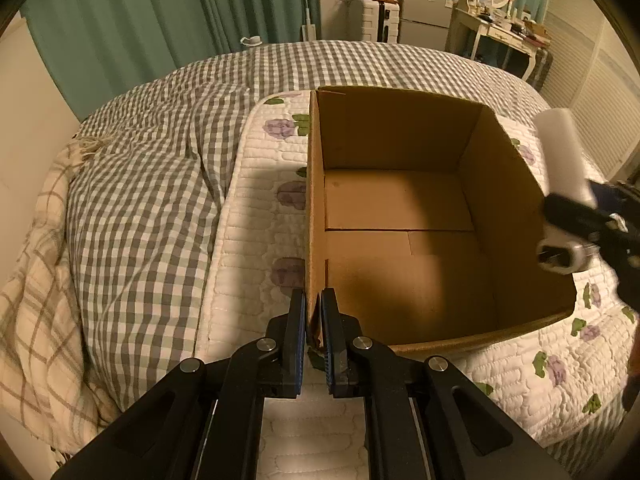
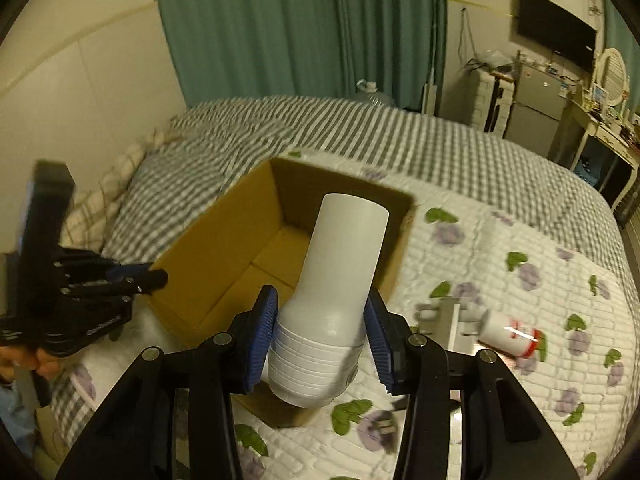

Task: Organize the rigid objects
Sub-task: 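Carry the hair dryer with the right gripper into the box and release, then grasp the white square charger with the right gripper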

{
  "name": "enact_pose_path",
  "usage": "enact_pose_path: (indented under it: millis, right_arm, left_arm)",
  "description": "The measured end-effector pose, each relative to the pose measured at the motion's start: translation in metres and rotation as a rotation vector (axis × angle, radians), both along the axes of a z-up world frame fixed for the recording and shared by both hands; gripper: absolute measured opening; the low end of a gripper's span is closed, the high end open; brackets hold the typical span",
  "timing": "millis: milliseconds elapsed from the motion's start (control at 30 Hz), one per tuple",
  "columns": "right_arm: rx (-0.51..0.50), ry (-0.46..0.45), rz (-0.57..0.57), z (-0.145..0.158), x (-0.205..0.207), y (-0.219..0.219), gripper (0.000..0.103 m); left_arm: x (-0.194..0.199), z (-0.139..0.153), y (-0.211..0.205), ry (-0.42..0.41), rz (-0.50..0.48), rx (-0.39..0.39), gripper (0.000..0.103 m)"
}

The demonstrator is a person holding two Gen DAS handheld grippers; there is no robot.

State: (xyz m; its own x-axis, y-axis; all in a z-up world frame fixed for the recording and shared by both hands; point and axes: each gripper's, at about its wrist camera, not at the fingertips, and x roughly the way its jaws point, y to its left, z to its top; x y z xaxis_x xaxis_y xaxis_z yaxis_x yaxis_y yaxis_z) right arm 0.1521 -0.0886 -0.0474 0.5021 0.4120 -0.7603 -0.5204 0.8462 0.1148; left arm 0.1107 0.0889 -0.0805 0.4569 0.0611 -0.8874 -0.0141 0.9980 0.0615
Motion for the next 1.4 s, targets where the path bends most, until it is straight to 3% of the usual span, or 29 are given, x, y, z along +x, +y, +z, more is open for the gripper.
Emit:
enact_pose_path:
  millis: [467, 533, 567, 600, 733, 800, 967, 1133, 1400]
  right_arm:
    - [-0.042, 0.037, 0.019, -0.025, 0.000, 0.019, 0.044]
    - [-0.029, 0.034, 0.008, -0.021, -0.003, 0.016, 0.052]
    - [-0.024, 0.032, 0.003, -0.018, -0.004, 0.014, 0.065]
    - [-0.013, 0.023, -0.005, -0.013, -0.006, 0.010, 0.071]
    - [-0.004, -0.024, -0.027, 0.009, -0.015, -0.009, 0.072]
    - [-0.013, -0.049, -0.057, 0.016, -0.018, -0.023, 0.077]
    - [-0.052, -0.085, -0.182, 0.022, -0.024, -0.073, 0.080]
    - [-0.101, -0.049, -0.291, 0.001, -0.025, -0.113, 0.080]
    - [-0.133, 0.056, -0.332, -0.054, -0.031, -0.135, 0.080]
  left_arm:
    - [0.000, 0.002, 0.001, 0.001, -0.002, -0.007, 0.008]
    - [0.000, 0.002, 0.001, 0.000, 0.000, -0.008, 0.008]
    - [0.000, 0.002, 0.000, 0.001, -0.001, -0.007, 0.008]
    - [-0.001, 0.002, -0.001, -0.002, -0.003, 0.004, 0.008]
    - [-0.001, 0.003, -0.004, -0.003, -0.005, 0.022, 0.008]
    - [-0.001, 0.004, -0.004, -0.004, -0.001, 0.020, 0.008]
    - [-0.002, 0.005, -0.007, -0.004, -0.001, 0.028, 0.008]
    - [-0.002, 0.004, -0.006, -0.005, 0.000, 0.029, 0.008]
    - [-0.002, 0.004, -0.006, -0.004, 0.000, 0.028, 0.008]
